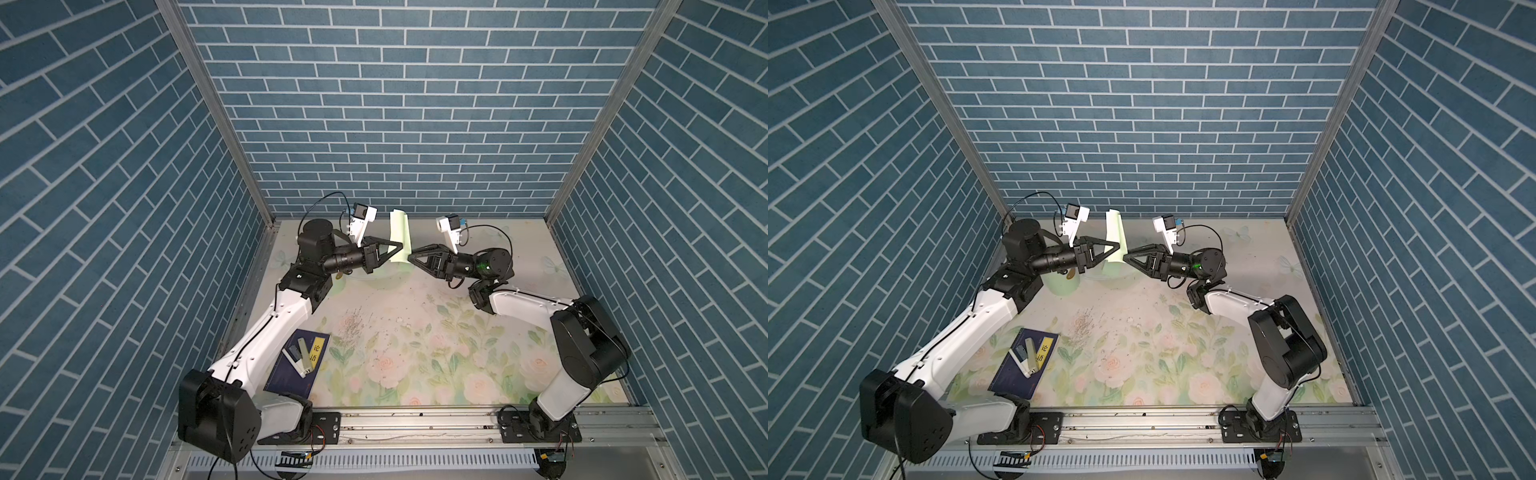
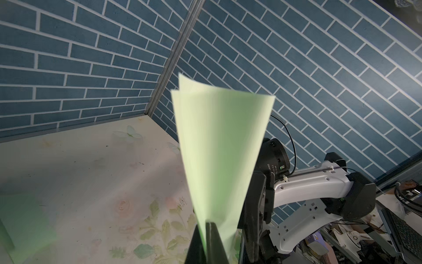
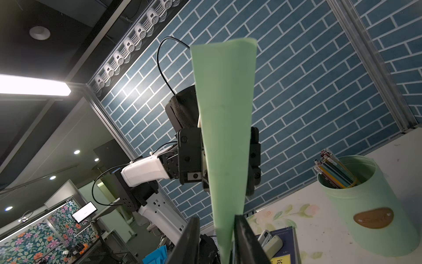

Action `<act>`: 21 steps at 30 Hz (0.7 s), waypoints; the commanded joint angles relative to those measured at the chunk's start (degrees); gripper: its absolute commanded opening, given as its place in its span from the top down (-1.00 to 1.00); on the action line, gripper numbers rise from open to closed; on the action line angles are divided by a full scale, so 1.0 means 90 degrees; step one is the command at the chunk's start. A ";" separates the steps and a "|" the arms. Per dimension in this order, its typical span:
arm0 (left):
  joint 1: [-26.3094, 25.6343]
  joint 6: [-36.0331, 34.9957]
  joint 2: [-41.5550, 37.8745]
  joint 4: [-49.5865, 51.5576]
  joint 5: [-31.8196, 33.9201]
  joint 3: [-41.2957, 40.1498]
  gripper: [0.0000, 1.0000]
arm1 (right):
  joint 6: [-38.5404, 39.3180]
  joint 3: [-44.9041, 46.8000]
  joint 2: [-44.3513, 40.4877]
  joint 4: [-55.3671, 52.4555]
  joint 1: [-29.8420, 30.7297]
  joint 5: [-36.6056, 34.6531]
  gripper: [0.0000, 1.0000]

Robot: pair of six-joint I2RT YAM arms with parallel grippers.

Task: Fold the square paper along the opposite sides
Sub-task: Fold the paper.

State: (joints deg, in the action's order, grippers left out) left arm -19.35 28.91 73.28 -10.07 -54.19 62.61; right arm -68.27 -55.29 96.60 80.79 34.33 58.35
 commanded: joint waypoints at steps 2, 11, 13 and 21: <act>0.0060 -0.0097 0.0002 0.0039 -0.0047 0.0273 1.00 | -0.0109 0.0097 0.0029 0.0276 -0.0043 0.0141 0.53; 0.0066 -0.0090 -0.0101 0.0075 -0.0043 0.0231 1.00 | -0.0054 0.0126 0.0068 0.0180 -0.0079 0.0021 0.01; 0.0061 -0.0071 -0.0133 0.0054 -0.0053 0.0210 1.00 | -0.0043 0.0132 0.0058 0.0299 -0.0074 -0.0044 -0.18; 0.0060 0.0049 -0.0144 -0.0099 -0.0109 0.0158 1.00 | 0.0359 0.0002 0.0085 0.0154 0.0129 -0.0250 -0.34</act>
State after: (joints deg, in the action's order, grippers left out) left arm -19.09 29.02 73.06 -9.72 -54.15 63.68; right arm -67.92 -54.46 96.66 80.99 34.83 57.01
